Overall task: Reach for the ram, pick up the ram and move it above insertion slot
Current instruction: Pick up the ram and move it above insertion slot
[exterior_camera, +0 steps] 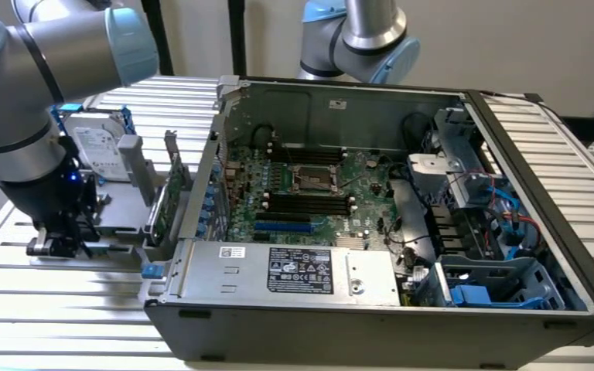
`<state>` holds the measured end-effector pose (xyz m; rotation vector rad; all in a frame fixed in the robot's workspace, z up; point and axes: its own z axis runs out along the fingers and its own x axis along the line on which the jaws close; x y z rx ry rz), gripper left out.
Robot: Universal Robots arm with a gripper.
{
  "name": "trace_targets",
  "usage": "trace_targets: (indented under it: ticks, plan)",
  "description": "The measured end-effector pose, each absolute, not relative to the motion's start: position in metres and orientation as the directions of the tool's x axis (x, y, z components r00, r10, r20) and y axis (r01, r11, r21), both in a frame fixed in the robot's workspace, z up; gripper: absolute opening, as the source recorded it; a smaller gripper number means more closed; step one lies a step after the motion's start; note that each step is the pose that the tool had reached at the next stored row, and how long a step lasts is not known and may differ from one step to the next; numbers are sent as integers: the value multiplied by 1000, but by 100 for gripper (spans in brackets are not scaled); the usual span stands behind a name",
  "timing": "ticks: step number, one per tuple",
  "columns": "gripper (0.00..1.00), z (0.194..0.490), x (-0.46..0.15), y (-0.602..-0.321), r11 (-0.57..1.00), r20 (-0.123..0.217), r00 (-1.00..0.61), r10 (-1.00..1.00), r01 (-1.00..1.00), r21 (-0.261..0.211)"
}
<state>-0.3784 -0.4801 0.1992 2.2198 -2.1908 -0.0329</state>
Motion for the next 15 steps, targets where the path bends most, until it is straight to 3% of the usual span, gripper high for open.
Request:
trace_targets:
  ticks: [15]
  plan:
    - [36, 196, -376, -480, -22, -8, 22, -1000, -999, 35]
